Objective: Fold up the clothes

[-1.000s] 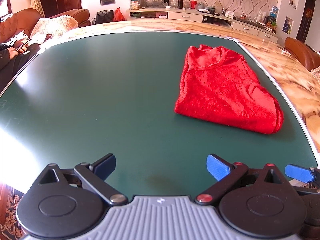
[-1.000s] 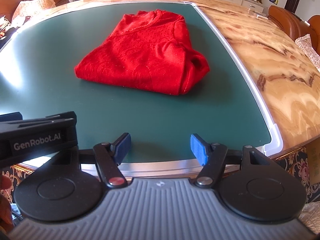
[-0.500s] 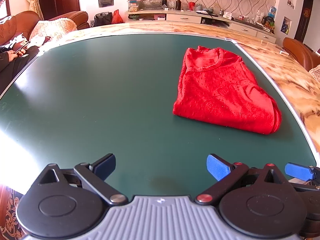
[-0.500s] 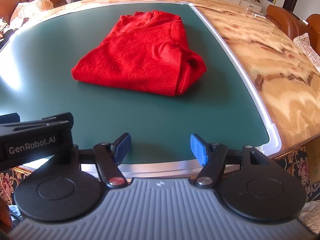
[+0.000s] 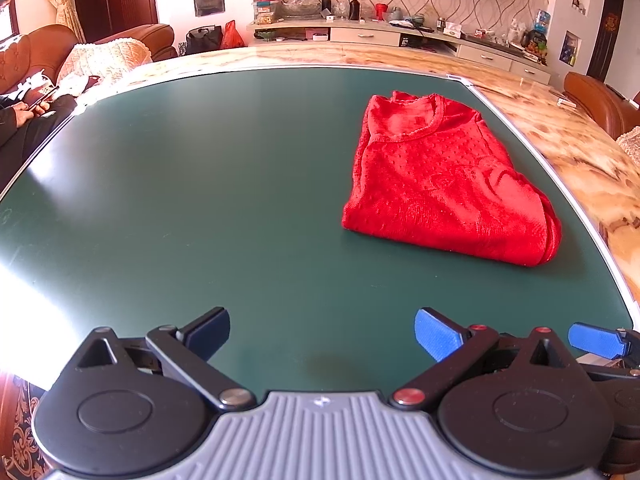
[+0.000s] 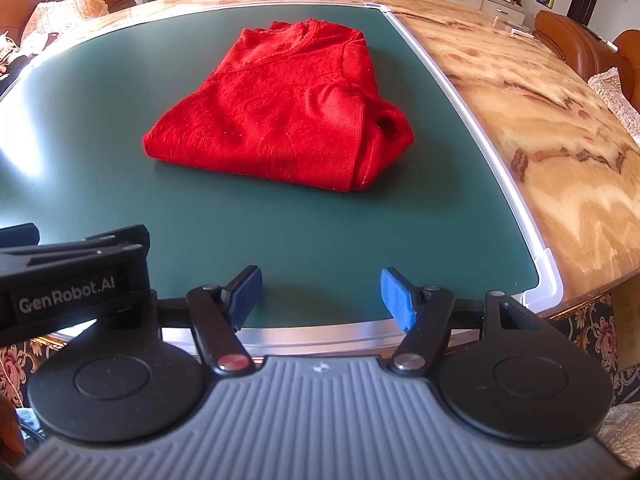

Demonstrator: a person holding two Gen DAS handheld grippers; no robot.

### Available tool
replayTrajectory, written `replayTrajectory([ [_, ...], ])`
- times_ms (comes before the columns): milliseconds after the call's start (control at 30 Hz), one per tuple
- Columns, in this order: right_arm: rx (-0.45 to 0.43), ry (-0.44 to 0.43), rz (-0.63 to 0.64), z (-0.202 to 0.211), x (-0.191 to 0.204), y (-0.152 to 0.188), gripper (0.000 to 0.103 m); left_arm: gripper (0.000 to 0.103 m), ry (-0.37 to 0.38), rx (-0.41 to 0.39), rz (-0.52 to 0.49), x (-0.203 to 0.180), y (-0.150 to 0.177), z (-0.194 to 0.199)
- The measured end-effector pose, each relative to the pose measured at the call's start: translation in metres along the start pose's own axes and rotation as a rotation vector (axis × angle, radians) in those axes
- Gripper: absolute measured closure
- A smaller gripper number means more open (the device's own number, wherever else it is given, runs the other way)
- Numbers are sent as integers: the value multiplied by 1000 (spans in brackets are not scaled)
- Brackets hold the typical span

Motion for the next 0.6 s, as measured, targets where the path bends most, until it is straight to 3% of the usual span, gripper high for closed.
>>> replayTrajectory([
  [600,6,13,20,-3,4,-1,29,0,5,8,-1,1,0,-1],
])
Point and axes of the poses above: each gripper's, at about its wrist camera, not at the fingertips, and z roughly against the way its jaws point, x to its left, y to its underside, the point moved 2 cm from there along -z, roughly the way its jaws point, and after that the axes turned 13 degrees about -z, right-handed, at the moved point
